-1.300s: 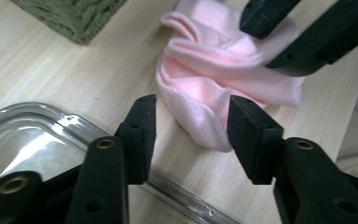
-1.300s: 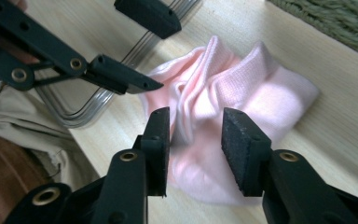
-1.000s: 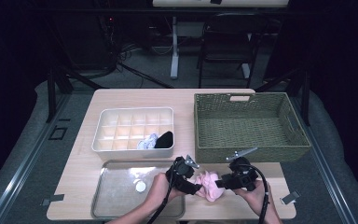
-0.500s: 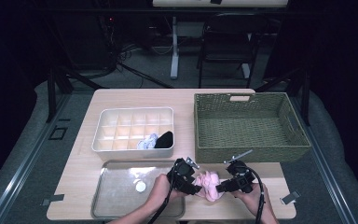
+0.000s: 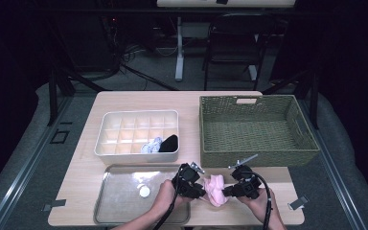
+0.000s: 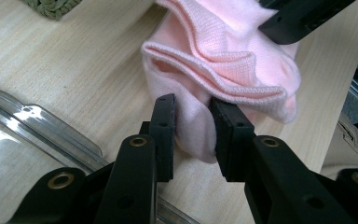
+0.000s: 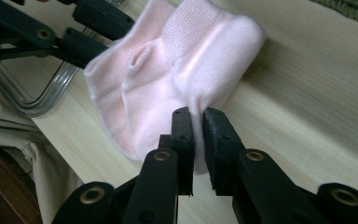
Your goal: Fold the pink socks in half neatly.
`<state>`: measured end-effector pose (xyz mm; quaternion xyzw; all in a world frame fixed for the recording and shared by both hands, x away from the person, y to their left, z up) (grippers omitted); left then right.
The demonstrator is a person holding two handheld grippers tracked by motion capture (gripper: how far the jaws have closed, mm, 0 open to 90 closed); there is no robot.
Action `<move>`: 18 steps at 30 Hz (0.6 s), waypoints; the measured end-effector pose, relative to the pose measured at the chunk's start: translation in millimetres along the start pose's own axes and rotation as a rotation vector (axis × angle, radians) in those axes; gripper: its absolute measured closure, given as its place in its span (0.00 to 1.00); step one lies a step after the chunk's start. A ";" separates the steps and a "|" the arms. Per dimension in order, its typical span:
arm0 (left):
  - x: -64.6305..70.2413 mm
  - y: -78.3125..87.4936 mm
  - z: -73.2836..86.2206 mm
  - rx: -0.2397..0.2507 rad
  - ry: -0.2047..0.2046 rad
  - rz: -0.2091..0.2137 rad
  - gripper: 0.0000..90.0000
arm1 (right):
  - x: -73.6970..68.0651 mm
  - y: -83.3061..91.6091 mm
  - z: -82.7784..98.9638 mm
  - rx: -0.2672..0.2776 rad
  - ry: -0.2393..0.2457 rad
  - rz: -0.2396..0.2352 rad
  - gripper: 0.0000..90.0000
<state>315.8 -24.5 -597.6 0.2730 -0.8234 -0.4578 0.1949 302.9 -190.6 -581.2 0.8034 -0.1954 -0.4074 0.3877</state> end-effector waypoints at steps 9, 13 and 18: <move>0.2 0.6 -0.5 0.005 0.001 0.005 0.81 | -15.3 3.9 -4.5 0.023 0.053 0.006 0.94; 1.2 0.0 -0.6 0.010 0.004 0.005 0.81 | -20.1 -1.4 -6.3 0.022 0.078 0.007 0.96; 1.5 -0.6 -0.3 0.008 0.006 0.003 0.82 | -27.5 -4.8 -8.8 0.022 0.122 0.010 0.97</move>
Point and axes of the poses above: each handheld gripper's, and its own axes: y roughly backward along the jaws, z roughly out of its underside, x roughly to its right, the point moved 5 cm from there along -y, roughly forward along the jaws, and after that the axes turned 14 degrees about -z, right-handed, at the moved point
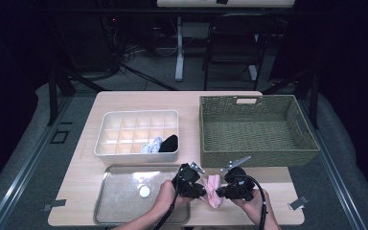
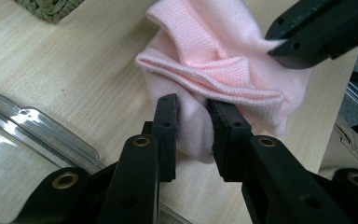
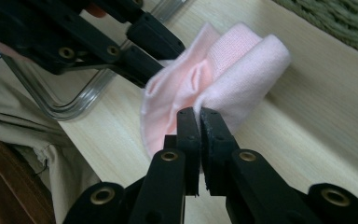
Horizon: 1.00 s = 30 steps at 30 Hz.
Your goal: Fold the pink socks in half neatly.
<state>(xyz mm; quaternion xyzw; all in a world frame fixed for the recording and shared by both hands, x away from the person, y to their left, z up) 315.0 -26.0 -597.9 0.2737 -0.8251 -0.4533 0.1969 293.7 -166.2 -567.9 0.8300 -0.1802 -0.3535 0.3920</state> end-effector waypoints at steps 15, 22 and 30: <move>-1.1 -1.6 1.6 -0.016 -0.007 -0.001 0.82 | -14.2 -17.5 -5.7 -0.020 0.075 -0.030 0.97; -18.0 14.4 -3.1 0.013 0.025 -0.025 0.72 | -15.0 -27.0 -3.9 -0.031 0.068 -0.038 0.97; -21.2 29.0 -12.2 0.085 0.067 -0.016 0.60 | -16.9 -33.1 -5.3 -0.038 0.087 -0.021 0.96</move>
Point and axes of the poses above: each handheld gripper's, and its own axes: y roughly backward along the jaws, z roughly out of its underside, x roughly to its right, the point moved 5 cm from there along -y, roughly forward along the jaws, and after that the axes turned 14 degrees about -z, right-handed, at the moved point
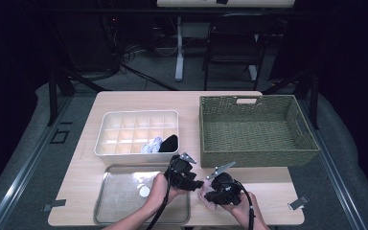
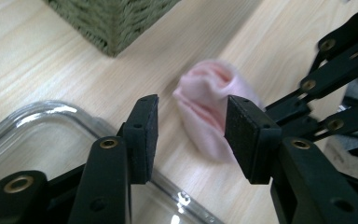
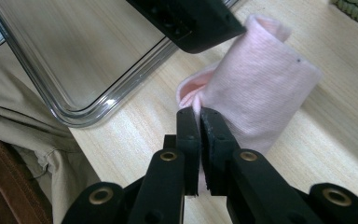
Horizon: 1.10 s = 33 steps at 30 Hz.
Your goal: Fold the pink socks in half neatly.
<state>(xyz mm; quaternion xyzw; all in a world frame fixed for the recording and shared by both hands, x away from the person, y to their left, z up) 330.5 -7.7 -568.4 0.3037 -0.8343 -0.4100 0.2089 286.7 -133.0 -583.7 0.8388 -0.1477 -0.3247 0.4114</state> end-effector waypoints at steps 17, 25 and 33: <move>7.2 -30.3 0.6 -0.073 0.018 0.026 0.54 | -8.9 27.7 -0.6 0.098 0.034 0.003 0.77; 10.2 -34.8 4.2 -0.116 0.028 0.072 0.52 | 13.8 9.9 13.7 -0.019 -0.083 0.013 0.62; 16.8 -38.7 8.0 -0.123 0.021 0.096 0.61 | 15.2 13.8 13.6 -0.028 -0.081 0.018 0.56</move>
Point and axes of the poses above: each handheld gripper's, and its own axes: y roughly backward along the jaws, z roughly out of its underside, x roughly to its right, the point moved 5 cm from there along -y, roughly forward along the jaws, and after that the axes turned 14 degrees about -z, right-handed, at the moved point
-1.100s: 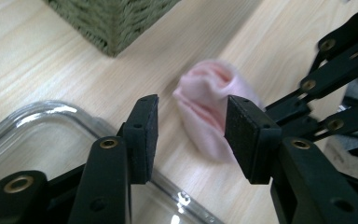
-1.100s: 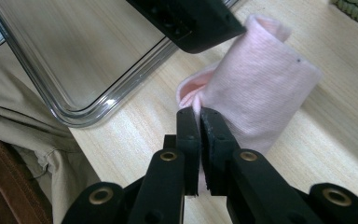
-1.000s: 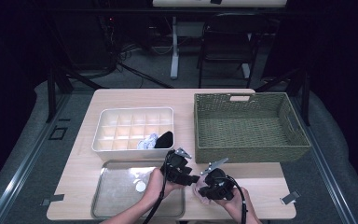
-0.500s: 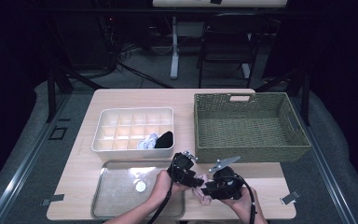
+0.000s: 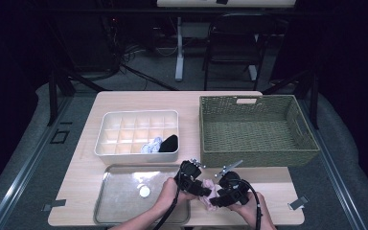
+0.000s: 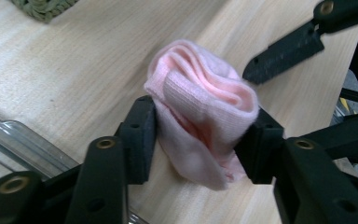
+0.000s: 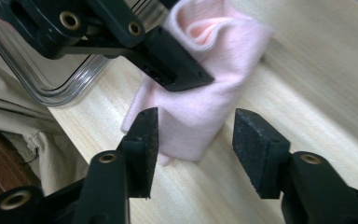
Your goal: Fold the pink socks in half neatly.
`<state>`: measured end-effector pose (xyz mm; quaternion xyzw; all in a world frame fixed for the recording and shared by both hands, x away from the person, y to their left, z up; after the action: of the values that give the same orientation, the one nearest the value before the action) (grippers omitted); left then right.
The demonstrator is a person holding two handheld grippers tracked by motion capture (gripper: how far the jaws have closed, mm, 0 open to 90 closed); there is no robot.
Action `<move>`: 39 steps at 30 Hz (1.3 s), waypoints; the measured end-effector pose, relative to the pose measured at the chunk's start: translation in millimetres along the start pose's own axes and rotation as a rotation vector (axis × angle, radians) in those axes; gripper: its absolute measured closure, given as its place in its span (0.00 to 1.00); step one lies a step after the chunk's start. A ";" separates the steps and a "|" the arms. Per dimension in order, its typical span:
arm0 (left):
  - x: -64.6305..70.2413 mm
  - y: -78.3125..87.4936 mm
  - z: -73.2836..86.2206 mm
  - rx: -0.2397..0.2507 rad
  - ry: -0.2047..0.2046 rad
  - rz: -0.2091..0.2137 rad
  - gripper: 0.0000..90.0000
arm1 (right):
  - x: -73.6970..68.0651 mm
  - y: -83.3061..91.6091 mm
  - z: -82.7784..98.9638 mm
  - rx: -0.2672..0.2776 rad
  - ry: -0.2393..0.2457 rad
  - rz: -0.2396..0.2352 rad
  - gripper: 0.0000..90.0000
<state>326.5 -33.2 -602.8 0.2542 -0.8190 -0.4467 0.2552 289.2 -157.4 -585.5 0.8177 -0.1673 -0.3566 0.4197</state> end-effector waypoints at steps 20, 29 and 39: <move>-4.4 11.0 -0.8 0.050 0.011 0.046 0.76 | 22.1 20.6 6.0 0.044 -0.009 0.081 0.30; -11.3 29.3 -3.1 0.091 0.020 0.058 0.76 | 29.9 27.6 8.3 0.058 -0.004 0.122 0.18; -14.9 53.2 -0.8 0.130 0.003 0.049 0.76 | 34.1 33.2 9.9 0.065 0.019 0.136 0.11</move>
<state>328.0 1.0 -559.4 0.2509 -0.8518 -0.3858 0.2503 306.4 -202.3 -577.7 0.8211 -0.2300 -0.3137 0.4177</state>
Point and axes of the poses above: each handheld gripper's, and its own axes: y roughly backward along the jaws, z roughly out of its underside, x roughly to its right, the point moved 5 cm from there along -y, roughly forward along the jaws, and after that the axes turned 14 degrees about -z, right-handed, at the moved point
